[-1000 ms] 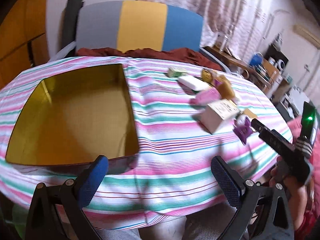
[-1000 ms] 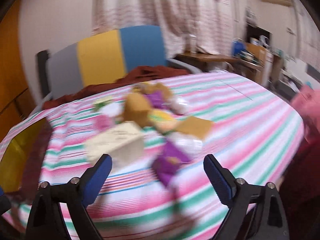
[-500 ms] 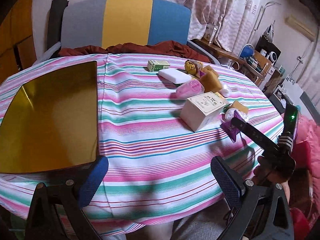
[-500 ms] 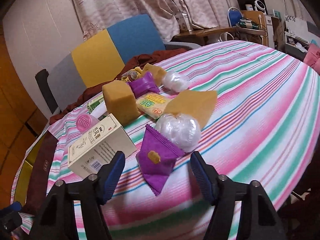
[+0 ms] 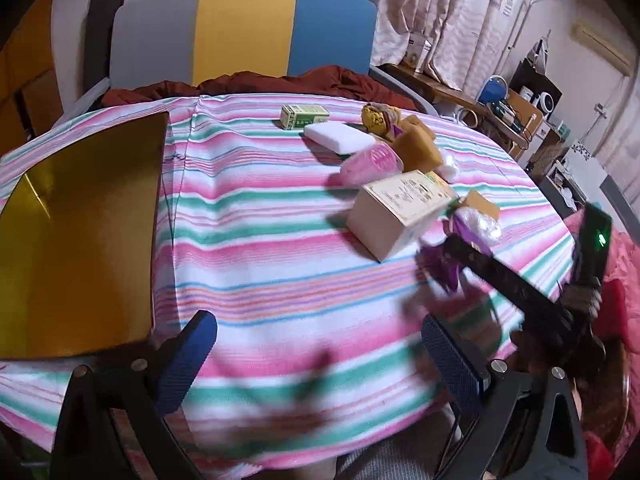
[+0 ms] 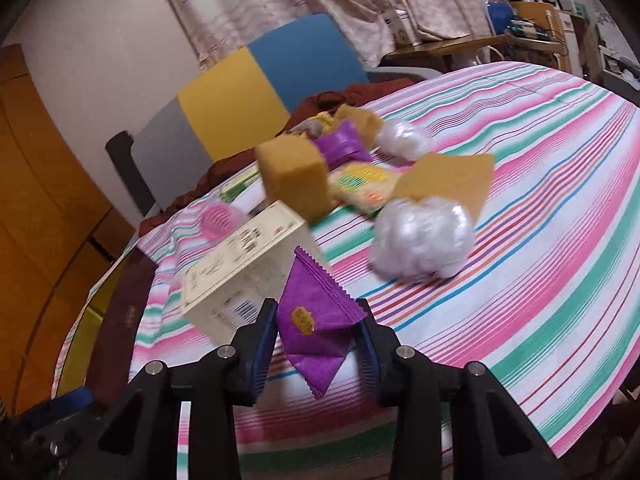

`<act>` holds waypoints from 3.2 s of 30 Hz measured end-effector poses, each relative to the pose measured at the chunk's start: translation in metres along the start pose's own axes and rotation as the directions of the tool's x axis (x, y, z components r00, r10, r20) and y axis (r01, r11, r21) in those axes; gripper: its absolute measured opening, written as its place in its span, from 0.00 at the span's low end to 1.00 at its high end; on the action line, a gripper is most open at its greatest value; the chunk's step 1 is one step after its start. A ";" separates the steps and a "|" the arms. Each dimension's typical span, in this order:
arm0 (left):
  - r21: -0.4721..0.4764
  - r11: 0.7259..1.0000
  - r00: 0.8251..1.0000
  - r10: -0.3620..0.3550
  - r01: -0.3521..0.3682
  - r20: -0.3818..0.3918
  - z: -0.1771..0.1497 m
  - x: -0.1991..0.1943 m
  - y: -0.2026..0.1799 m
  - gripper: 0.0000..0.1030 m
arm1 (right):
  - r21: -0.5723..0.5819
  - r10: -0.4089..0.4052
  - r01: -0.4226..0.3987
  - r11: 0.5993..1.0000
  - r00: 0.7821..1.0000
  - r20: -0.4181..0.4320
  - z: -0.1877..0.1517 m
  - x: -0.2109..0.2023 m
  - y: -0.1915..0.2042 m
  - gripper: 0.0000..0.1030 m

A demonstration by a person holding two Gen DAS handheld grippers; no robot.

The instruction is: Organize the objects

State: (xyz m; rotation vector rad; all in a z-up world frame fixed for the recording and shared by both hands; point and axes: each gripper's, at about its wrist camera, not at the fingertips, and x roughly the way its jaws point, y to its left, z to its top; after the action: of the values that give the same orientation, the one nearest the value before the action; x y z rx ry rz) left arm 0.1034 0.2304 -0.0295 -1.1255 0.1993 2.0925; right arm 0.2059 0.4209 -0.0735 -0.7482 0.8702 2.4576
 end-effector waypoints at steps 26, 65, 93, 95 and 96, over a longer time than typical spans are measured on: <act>0.276 0.891 0.932 -0.356 0.360 -0.068 0.054 0.083 -0.061 0.98 | 0.094 -0.071 0.070 0.993 0.997 0.013 -0.001 -0.030 -0.045 0.36; 0.266 0.938 0.974 -0.228 0.222 -0.008 0.024 0.073 -0.050 0.51 | 0.068 -0.088 0.088 0.994 0.996 -0.011 -0.003 -0.028 -0.041 0.36; -0.162 0.985 0.972 0.094 -0.059 0.216 -0.008 -0.062 0.150 0.51 | -0.174 0.177 -0.189 0.967 0.981 -0.080 -0.013 -0.031 0.105 0.35; -0.189 0.977 0.971 0.135 -0.098 0.195 -0.010 -0.064 0.167 0.51 | -0.199 0.207 -0.220 0.955 0.975 -0.086 -0.014 -0.033 0.122 0.35; -0.199 0.974 0.971 0.149 -0.111 0.187 -0.010 -0.065 0.175 0.51 | -0.208 0.225 -0.239 0.948 0.970 -0.091 -0.014 -0.033 0.131 0.35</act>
State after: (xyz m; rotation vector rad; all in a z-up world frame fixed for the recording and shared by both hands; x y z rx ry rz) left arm 0.0153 0.0663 -0.0201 -1.0225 -0.0226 2.3663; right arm 0.1642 0.3111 -0.0046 -0.8493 0.7574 2.7859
